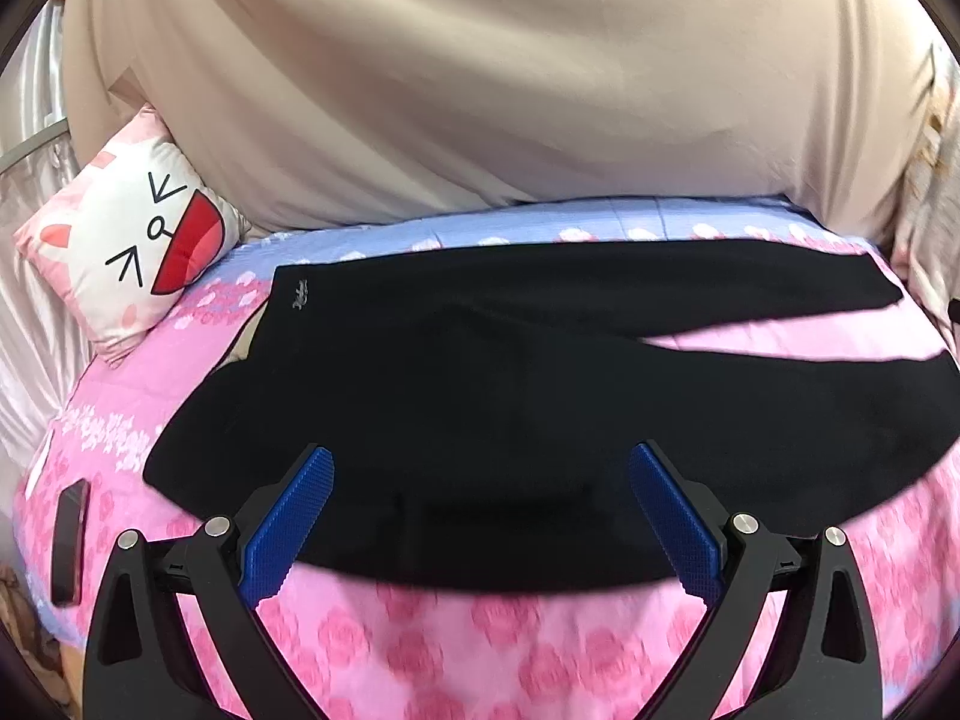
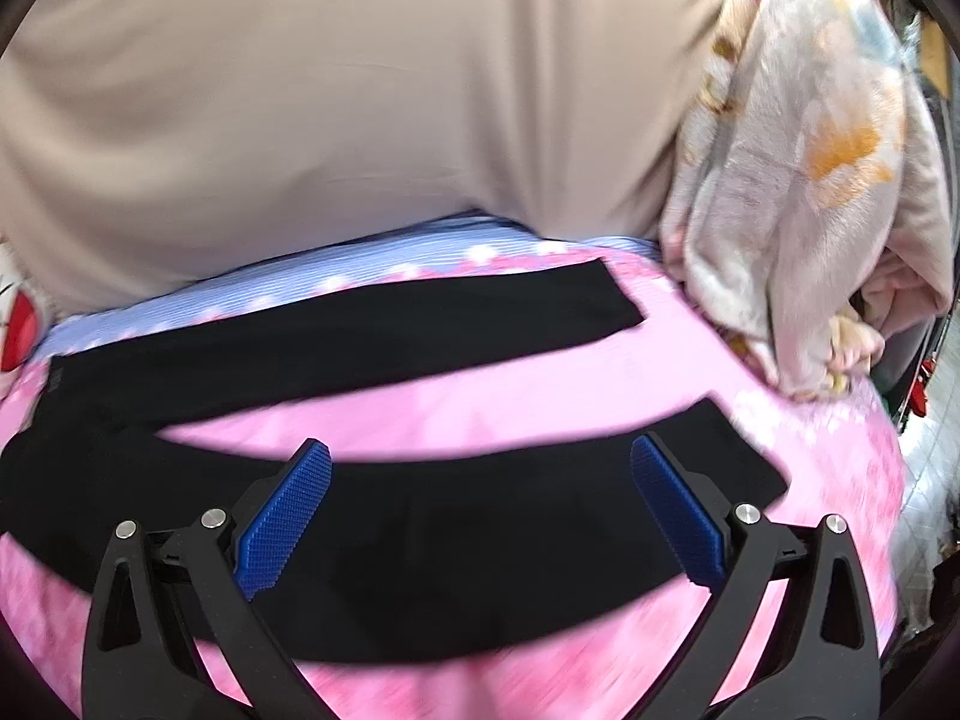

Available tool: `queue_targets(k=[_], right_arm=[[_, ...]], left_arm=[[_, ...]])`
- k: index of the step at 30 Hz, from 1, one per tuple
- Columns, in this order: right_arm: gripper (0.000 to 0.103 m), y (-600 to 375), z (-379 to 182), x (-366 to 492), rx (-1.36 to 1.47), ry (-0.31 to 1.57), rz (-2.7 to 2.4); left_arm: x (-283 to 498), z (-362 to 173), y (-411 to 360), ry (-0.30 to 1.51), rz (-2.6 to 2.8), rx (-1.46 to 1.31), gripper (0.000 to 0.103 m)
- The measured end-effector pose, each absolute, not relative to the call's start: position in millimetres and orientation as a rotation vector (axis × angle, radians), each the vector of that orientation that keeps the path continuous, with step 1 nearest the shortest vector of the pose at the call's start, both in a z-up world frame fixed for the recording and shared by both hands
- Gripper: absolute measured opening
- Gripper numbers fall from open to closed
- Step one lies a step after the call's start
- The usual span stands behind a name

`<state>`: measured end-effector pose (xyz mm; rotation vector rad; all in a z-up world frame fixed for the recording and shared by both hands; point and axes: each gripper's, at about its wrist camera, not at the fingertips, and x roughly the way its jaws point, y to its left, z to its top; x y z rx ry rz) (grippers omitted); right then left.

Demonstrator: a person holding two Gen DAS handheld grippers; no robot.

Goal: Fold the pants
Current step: 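Grasp the trouser waistband with the left tool while the right tool grasps the leg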

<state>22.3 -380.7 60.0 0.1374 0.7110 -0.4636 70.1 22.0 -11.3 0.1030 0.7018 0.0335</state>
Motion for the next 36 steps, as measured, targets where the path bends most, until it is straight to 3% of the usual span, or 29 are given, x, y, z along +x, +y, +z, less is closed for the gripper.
queue_targets(k=[12,23,24,25,27,29,30,36], right_arm=[[0.098,-566,3,183,0.233,0.906,-0.364],[0.097,-597,-43,238,0.132,0.984,-0.28],[0.093,-593,-45,240,0.117,0.987,-0.265],[0.079,-587,-49,244,0.102,0.997,-0.251],[0.073,-583,-48,246,0.112,0.978,-0.25],[0.044,-582,-46,246,0.155,0.964,-0.22],[0.039,-582,-46,247,0.164,0.96,-0.218],[0.032,-573,-46,252,0.154,0.956,-0.237]], left_arm=[[156,-19,43,0.72,0.156,0.096,0.097],[197,-44,46,0.775,0.185,0.129,0.097],[200,-44,48,0.775,0.192,0.131,0.097],[203,-44,51,0.776,0.197,0.129,0.097],[212,-42,64,0.775,0.217,0.116,0.098],[226,-38,86,0.78,0.236,0.084,0.098],[233,-36,98,0.78,0.246,0.065,0.098],[305,-33,202,0.799,0.443,0.0,0.098]])
